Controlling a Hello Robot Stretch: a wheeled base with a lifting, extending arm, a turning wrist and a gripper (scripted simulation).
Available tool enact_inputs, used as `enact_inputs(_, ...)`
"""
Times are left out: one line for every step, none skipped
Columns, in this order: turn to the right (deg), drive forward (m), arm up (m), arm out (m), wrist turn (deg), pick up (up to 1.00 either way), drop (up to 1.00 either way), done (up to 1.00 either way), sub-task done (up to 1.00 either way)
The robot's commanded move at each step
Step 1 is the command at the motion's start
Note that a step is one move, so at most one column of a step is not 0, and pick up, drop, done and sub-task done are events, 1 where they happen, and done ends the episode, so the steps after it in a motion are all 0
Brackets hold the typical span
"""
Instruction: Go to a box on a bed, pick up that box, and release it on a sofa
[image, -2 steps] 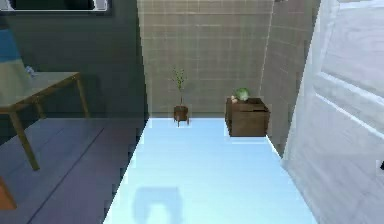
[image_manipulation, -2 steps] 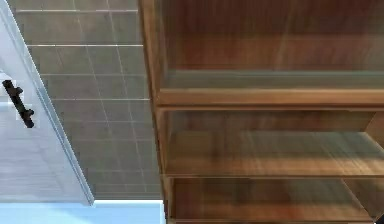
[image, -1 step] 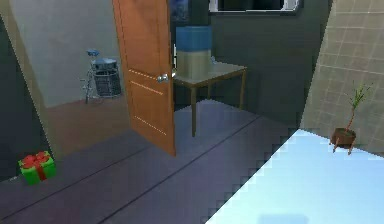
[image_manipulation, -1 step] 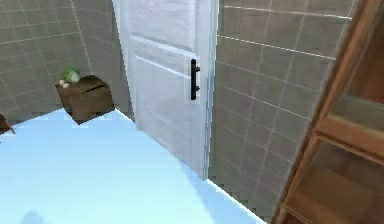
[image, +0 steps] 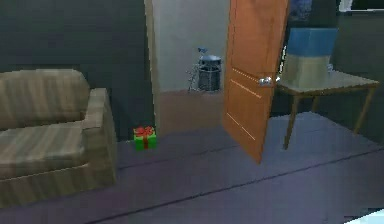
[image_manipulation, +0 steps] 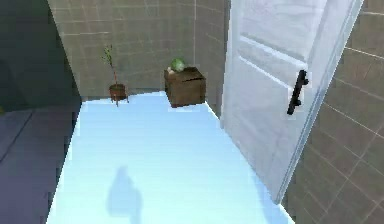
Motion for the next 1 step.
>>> enact_inputs(0.0, 1.00, 0.00, 0.00, 0.0, 0.00, 0.00, 0.00, 0.00)
